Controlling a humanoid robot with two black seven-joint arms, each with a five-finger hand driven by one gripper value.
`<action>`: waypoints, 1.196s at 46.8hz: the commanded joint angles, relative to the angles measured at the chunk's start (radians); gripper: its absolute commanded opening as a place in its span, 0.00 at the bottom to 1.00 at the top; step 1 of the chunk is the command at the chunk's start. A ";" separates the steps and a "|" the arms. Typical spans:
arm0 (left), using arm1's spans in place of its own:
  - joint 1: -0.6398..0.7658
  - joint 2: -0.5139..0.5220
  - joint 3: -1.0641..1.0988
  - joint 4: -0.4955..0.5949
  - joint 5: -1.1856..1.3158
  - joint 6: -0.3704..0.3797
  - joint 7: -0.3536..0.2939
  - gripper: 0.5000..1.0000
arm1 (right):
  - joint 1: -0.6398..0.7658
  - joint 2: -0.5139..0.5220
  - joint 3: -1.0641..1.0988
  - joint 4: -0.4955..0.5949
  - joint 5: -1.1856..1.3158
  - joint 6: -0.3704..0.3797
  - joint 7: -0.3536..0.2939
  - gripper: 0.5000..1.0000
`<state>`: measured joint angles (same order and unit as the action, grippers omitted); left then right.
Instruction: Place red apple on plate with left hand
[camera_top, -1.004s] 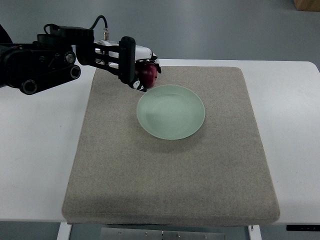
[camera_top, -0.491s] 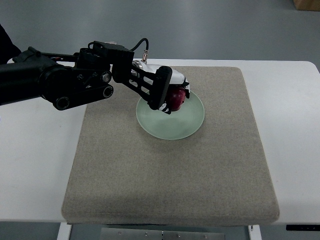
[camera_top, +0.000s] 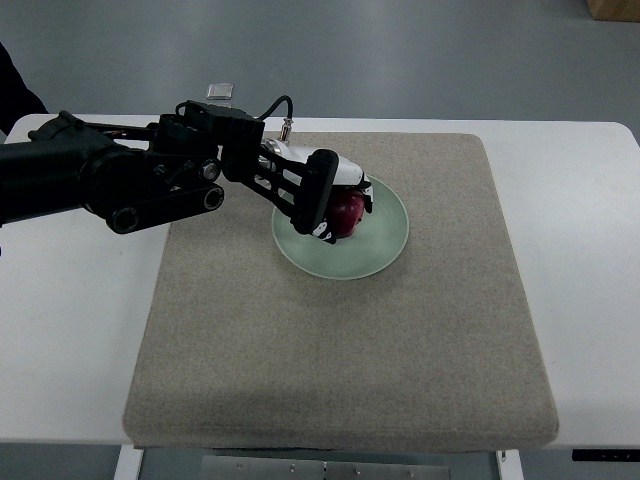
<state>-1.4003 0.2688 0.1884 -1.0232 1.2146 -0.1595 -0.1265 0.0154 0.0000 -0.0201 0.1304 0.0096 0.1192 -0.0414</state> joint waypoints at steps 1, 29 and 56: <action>0.007 -0.002 0.000 0.000 0.000 0.000 -0.001 0.00 | 0.000 0.000 -0.001 0.000 0.000 0.000 0.000 0.86; 0.044 -0.005 -0.006 0.005 -0.024 0.020 0.002 0.93 | 0.000 0.000 0.000 0.000 0.000 0.000 0.000 0.86; 0.046 0.144 -0.326 -0.055 -0.069 -0.066 -0.001 0.99 | 0.000 0.000 0.000 0.000 0.001 0.000 0.000 0.86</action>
<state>-1.3633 0.3895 -0.0829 -1.0825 1.1767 -0.2276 -0.1275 0.0153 0.0000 -0.0204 0.1304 0.0094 0.1195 -0.0413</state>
